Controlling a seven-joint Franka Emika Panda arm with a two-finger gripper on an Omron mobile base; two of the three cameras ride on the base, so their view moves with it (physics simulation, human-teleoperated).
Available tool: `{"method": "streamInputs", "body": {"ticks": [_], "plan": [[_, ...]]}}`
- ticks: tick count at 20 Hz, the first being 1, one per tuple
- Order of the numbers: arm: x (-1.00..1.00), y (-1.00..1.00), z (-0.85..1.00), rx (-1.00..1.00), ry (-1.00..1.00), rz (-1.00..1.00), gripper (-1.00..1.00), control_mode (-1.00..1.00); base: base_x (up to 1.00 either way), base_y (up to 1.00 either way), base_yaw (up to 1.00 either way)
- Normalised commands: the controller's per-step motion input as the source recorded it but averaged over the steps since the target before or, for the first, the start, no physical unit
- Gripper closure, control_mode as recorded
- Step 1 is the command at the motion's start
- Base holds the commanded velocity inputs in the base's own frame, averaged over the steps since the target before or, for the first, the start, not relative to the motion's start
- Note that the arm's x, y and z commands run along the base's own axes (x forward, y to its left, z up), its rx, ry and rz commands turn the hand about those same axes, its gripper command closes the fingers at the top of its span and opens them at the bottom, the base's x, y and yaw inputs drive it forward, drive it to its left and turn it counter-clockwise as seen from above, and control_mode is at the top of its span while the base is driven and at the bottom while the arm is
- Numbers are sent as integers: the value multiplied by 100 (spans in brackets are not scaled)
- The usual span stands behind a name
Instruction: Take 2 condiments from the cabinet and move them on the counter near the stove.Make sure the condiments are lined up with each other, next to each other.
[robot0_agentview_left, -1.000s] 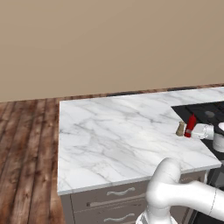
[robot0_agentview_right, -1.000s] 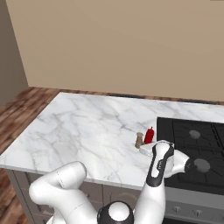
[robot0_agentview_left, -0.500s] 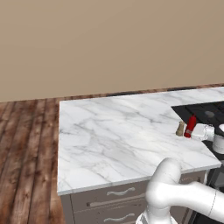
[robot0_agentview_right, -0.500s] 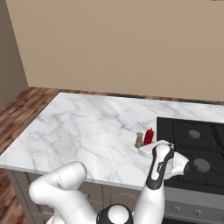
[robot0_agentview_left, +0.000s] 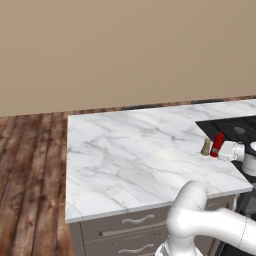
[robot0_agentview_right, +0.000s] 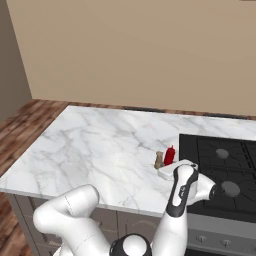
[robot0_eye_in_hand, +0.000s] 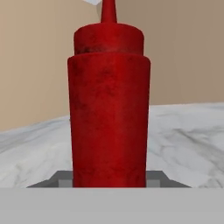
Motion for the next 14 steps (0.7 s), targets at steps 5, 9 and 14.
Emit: {"method": "streamInputs", "body": {"ticks": [5, 9, 14], "plan": [[0, 14, -5, 0, 0, 0, 100, -100, 0, 0, 0], [0, 15, -18, 0, 0, 0, 100, -100, 0, 0, 0], [0, 14, -21, 0, 0, 0, 100, -100, 0, 0, 0]]}}
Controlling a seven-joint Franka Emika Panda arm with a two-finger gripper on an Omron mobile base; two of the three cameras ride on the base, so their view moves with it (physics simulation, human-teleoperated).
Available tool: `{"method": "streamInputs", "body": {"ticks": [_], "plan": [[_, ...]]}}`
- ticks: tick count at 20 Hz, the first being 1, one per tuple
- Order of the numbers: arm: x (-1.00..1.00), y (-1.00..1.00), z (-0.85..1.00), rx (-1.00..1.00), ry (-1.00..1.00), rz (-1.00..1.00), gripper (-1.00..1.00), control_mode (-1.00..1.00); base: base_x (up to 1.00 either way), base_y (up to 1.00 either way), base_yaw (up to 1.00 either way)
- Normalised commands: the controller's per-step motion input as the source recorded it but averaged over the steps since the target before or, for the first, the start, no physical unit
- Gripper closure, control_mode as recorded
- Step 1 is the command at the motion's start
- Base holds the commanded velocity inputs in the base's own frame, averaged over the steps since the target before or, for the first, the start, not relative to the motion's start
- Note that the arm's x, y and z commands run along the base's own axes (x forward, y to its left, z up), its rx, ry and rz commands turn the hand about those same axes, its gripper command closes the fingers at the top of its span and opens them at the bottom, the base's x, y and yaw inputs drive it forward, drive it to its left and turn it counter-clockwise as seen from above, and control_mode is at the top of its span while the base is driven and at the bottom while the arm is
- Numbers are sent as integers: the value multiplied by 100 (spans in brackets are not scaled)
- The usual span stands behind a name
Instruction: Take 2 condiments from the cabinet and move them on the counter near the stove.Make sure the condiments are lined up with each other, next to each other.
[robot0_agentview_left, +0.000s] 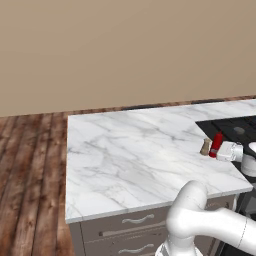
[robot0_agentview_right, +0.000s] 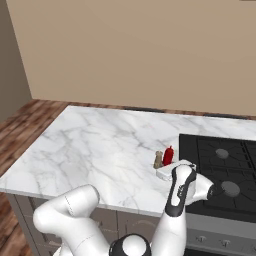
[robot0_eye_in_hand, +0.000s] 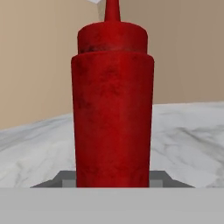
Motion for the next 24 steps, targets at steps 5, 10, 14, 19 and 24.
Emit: {"method": "streamInputs", "body": {"ticks": [5, 10, 14, 19, 24], "plan": [[0, 2, -2, 0, 0, 0, 100, -100, 0, 0, 0], [0, 0, 0, 0, 0, 0, 100, -100, 0, 0, 0], [0, 0, 0, 0, 0, 0, -100, -100, 0, 0, 0], [0, 0, 0, 0, 0, 0, -100, -100, 0, 0, 0], [0, 0, 0, 0, 0, 0, -100, -100, 0, 0, 0]]}}
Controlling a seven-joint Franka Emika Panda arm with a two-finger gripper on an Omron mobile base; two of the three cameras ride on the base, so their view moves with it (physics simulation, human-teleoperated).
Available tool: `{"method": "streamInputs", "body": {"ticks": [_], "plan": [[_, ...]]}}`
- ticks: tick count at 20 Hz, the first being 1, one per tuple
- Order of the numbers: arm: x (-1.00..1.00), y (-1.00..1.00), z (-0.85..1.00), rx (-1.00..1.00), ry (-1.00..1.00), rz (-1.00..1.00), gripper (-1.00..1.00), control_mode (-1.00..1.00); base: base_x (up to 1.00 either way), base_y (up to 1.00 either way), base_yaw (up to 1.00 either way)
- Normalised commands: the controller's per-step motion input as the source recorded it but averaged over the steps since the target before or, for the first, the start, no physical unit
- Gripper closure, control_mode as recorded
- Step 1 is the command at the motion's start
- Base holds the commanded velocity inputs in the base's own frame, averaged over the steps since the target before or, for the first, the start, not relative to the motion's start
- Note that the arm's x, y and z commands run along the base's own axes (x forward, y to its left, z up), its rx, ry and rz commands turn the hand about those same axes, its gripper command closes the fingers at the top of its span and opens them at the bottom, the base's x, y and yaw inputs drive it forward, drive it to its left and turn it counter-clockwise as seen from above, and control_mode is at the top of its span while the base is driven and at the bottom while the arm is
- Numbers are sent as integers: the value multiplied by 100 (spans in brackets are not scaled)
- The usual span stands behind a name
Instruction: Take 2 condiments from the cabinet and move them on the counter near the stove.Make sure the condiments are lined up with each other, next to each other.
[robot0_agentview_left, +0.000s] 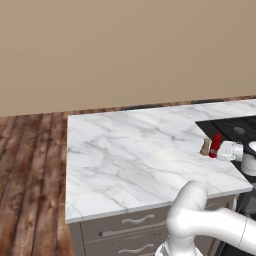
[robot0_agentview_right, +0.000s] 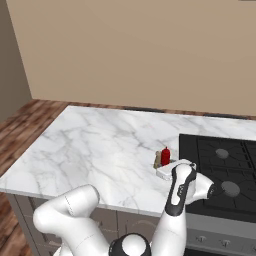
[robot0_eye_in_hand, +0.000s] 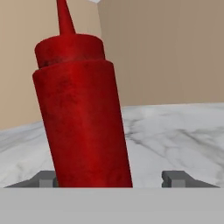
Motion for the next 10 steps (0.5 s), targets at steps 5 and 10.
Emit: {"method": "streamInputs", "body": {"ticks": [5, 10], "plan": [[0, 0, 0, 0, 0, 0, -100, -100, 0, 0, 0], [0, 0, 0, 0, 0, 0, -100, -100, 0, 0, 0]]}}
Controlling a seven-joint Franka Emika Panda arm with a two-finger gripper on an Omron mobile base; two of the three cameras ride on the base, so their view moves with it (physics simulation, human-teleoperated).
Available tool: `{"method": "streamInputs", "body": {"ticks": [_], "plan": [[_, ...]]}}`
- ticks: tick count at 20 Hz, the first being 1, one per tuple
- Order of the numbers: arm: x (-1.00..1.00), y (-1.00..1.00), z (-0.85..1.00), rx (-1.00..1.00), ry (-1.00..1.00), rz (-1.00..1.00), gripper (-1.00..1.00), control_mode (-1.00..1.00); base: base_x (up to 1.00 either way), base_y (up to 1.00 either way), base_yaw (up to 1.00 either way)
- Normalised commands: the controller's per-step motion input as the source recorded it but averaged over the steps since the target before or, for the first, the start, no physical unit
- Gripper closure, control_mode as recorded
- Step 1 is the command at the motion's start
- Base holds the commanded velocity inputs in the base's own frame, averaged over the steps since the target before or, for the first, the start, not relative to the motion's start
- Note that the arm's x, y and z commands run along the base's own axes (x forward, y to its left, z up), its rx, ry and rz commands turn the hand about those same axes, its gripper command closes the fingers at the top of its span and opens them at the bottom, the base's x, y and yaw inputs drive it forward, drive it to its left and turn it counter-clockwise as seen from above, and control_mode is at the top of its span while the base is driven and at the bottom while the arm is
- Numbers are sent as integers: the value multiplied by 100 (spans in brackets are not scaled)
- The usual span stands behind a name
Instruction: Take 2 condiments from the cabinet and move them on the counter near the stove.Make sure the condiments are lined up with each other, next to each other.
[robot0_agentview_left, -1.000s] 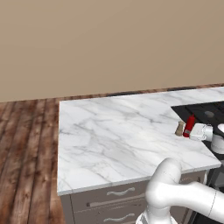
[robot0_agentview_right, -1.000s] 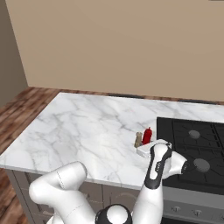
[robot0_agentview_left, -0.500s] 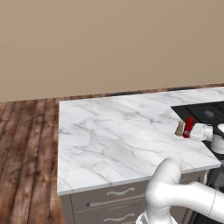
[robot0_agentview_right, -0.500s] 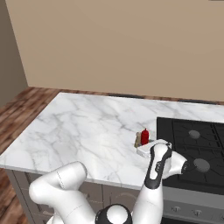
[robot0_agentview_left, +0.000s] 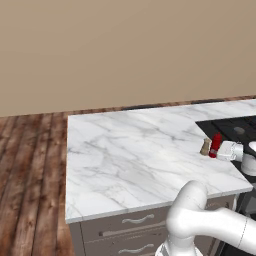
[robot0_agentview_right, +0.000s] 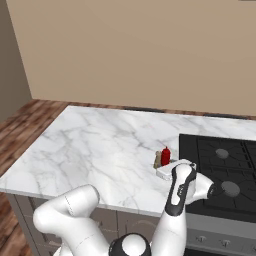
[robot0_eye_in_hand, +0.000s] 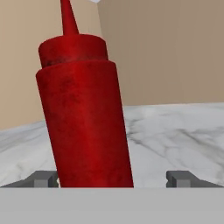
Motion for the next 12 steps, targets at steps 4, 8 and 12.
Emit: {"method": "streamInputs", "body": {"ticks": [4, 8, 12], "plan": [[0, 0, 0, 0, 0, 0, -100, -100, 0, 0, 0], [0, 0, 0, 0, 0, 0, -100, -100, 0, 0, 0], [-4, 0, 2, 0, 0, 0, -100, -100, 0, 0, 0]]}}
